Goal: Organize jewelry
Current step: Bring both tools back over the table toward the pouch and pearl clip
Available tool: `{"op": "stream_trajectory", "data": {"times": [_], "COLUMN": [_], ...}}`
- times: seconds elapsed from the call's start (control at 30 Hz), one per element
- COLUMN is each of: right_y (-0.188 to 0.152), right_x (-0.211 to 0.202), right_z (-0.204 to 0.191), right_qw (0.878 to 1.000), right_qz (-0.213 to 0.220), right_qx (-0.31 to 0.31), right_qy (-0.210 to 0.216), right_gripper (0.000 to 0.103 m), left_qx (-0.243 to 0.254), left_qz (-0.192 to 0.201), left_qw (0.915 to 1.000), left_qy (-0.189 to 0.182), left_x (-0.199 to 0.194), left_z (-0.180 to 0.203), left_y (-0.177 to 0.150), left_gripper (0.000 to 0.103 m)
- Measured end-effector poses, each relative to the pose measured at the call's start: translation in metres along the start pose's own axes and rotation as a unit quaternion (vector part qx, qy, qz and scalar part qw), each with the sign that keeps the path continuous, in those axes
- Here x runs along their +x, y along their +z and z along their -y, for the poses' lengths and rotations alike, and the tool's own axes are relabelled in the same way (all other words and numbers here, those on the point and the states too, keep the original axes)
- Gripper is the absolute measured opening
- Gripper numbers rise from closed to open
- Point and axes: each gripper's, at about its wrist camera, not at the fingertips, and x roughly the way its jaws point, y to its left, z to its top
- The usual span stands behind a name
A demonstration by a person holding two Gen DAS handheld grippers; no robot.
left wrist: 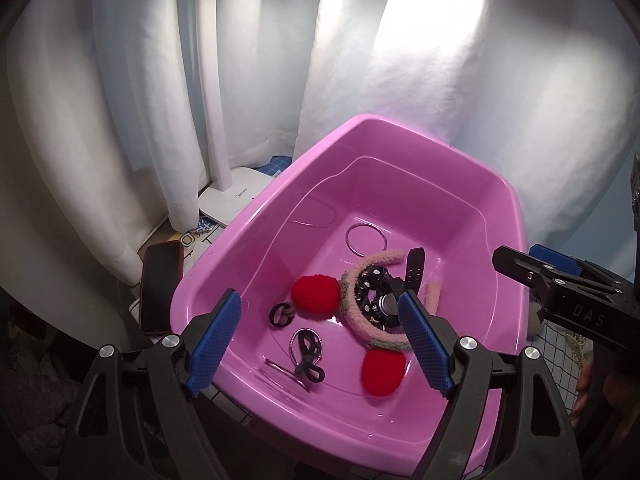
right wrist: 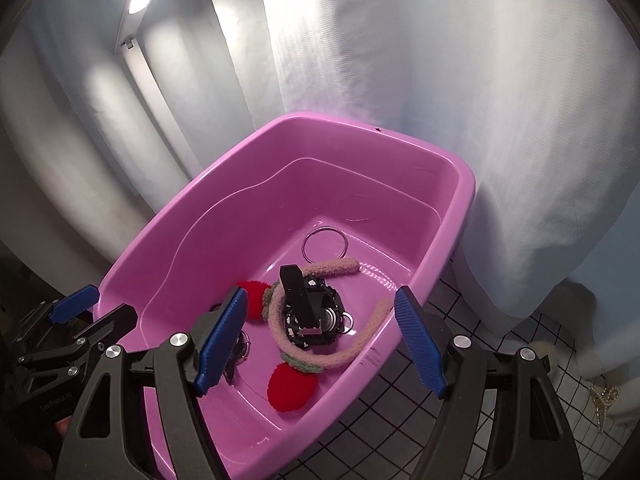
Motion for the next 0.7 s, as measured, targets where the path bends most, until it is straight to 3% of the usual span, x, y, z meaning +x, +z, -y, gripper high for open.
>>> {"op": "stream_trajectory", "data": {"times": [0.37, 0.7], "right_y": [-0.047, -0.114], "right_x": [-0.058, -0.094], "right_z": [0.039, 0.088], "right_qw": [0.997, 0.988], "right_qz": [0.04, 0.044], "right_qx": [0.062, 0.123], "right_qy": [-0.035, -0.083], "right_gripper": [0.072, 0.072], "left_qx": [0.053, 0.108], "left_qz": [0.017, 0.025], "left_qw": [0.9973, 0.9882], "left_qy": [-0.048, -0.105], "left_x": [-0.016, -0.028], "left_z": [0.036, 0.086], "left_y": [-0.002, -0.015], "left_gripper": [0.081, 0.084]}}
